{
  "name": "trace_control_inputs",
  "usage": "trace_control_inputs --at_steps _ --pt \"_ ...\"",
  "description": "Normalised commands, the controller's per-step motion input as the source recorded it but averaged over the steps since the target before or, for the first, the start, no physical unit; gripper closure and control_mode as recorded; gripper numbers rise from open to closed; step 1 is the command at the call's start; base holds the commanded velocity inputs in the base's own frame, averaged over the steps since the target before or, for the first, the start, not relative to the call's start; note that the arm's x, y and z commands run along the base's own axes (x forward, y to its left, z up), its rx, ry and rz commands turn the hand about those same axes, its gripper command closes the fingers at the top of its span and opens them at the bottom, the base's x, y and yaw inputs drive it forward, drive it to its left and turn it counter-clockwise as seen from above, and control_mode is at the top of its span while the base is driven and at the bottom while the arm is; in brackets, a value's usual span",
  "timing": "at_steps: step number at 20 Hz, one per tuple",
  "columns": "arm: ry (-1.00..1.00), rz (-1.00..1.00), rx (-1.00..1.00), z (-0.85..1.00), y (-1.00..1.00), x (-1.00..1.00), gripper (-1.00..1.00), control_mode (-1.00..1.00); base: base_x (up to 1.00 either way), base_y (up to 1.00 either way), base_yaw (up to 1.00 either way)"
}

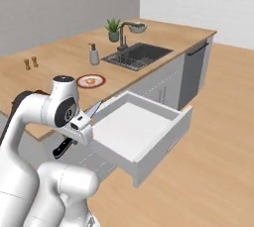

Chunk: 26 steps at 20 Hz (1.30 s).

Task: Pick up the knife from the drawer and place it on the cutting board. Then place the meat from the plate to the cutting board.

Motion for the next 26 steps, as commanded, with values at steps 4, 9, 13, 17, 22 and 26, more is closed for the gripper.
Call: trace_control_inputs --at_steps 4,9,13,17,22,26 --pt "0.00 0.00 0.00 0.00 0.00 0.00 1.00 1.00 -0.69 0.86 -0.53" --pt "0.00 0.00 0.00 0.00 0.00 0.00 1.00 1.00 -0.42 0.96 -0.43" --pt "0.00 0.00 0.00 0.00 0.00 0.00 1.00 1.00 0.05 1.00 -0.37" --pt "0.00 0.00 0.00 0.00 0.00 0.00 1.00 1.00 0.05 1.00 -0.35" --pt "0.00 0.00 0.00 0.00 0.00 0.00 1.00 1.00 0.00 1.00 -0.34" --pt "0.00 0.00 0.00 0.00 0.00 0.00 1.00 1.00 0.31 0.98 -0.13"
